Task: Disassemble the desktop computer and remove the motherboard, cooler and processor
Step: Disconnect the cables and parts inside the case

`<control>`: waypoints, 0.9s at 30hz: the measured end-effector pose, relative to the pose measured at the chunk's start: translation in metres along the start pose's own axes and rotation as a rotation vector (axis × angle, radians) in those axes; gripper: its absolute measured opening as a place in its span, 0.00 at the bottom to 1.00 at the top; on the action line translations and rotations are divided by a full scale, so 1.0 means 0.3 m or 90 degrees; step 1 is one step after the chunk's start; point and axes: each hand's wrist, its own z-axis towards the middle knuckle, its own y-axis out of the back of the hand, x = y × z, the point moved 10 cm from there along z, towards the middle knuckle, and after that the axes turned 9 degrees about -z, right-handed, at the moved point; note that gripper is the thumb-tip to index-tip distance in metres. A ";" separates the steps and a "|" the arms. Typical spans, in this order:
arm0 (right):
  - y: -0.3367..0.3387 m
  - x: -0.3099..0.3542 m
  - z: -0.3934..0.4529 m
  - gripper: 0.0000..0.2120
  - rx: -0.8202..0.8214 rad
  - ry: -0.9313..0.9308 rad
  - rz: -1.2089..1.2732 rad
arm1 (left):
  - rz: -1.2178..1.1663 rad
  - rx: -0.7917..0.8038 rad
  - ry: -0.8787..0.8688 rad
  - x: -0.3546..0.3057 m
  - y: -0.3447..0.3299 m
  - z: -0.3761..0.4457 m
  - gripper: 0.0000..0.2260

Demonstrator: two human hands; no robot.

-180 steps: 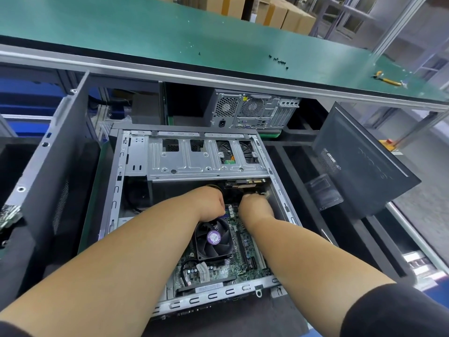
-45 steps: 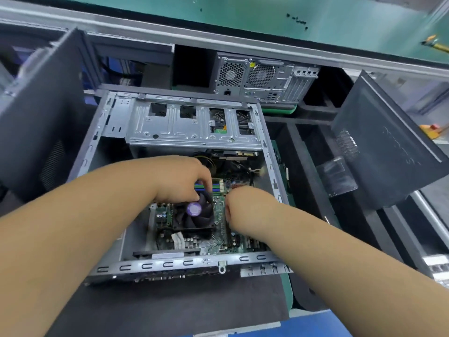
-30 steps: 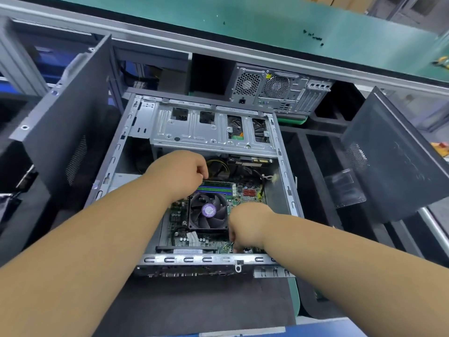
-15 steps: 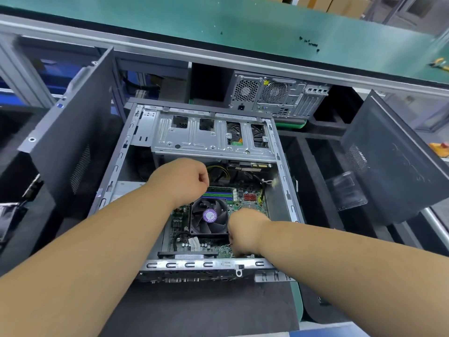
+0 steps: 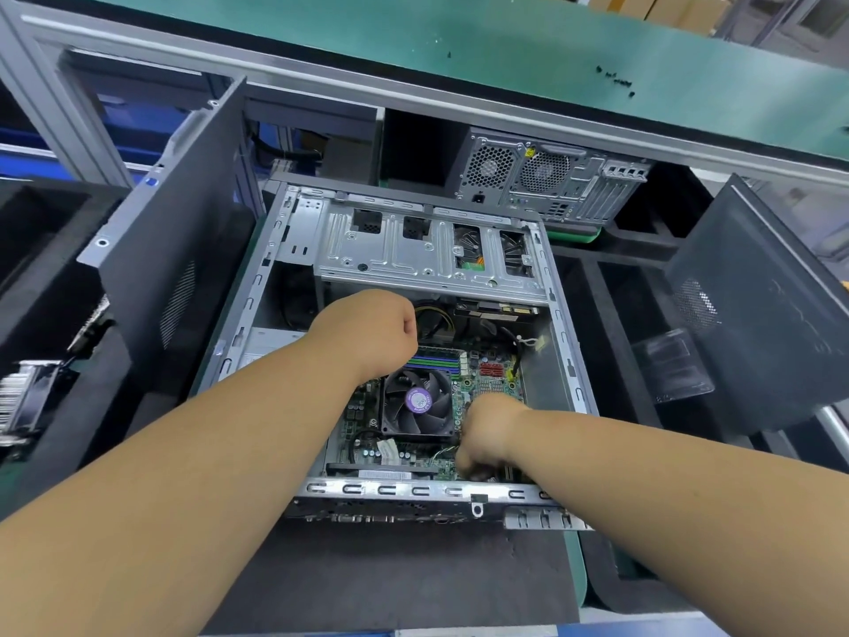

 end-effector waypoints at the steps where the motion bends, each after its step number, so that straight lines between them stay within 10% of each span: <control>1: -0.005 -0.003 0.001 0.12 0.007 -0.004 0.002 | -0.001 0.001 -0.001 0.001 -0.001 0.001 0.07; 27: -0.001 -0.011 -0.054 0.06 0.058 -0.018 0.074 | 0.013 0.000 -0.008 0.002 -0.005 0.007 0.07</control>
